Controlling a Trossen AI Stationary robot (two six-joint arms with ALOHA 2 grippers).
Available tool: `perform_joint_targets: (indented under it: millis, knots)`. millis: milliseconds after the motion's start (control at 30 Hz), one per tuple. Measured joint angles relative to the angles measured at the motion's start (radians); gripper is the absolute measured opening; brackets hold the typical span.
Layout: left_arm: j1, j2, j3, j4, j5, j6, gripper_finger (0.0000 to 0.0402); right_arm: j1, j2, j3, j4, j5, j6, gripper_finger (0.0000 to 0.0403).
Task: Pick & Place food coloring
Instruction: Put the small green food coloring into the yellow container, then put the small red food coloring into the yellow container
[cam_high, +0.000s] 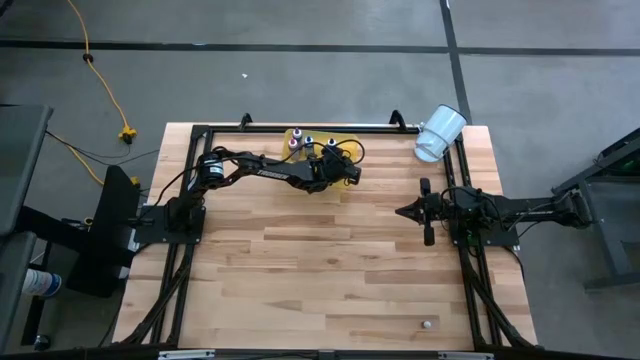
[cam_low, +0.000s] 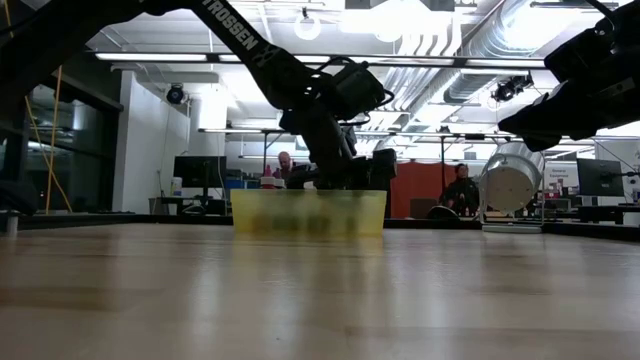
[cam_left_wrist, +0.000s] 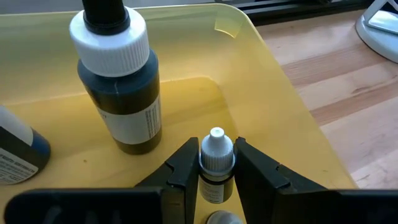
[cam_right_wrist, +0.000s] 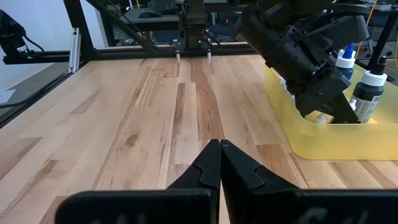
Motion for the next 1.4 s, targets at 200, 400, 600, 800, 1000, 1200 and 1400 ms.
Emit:
perform_joint_targets:
  millis: [200,400,600,800,1000,1200,1400]
  knots:
    - [0.0,0.0,0.0,0.0,0.002,0.0,0.0086,0.0,0.0,0.0,0.0,0.0,0.0,0.0]
    - [0.0,0.0,0.0,0.003,0.008,0.004,0.0111,0.0,0.0,0.0,0.0,0.0,0.0,0.0]
    - [0.0,0.0,0.0,0.019,0.005,0.008,0.0169,0.0,0.0,0.0,0.0,0.0,0.0,0.0]
    - [0.0,0.0,0.0,0.019,0.01,0.008,0.0197,0.0,0.0,0.0,0.0,0.0,0.0,0.0]
    - [0.0,-0.008,0.0,0.021,0.03,0.028,0.0198,0.0,0.0,0.0,0.0,0.0,0.0,0.0]
    - [0.0,-0.039,0.0,0.023,0.024,0.062,0.0198,0.0,0.0,0.0,0.0,0.0,0.0,0.0]
    - [-0.008,-0.075,-0.002,0.023,0.041,0.121,0.0198,0.0,0.0,0.0,0.0,0.0,0.0,0.0]
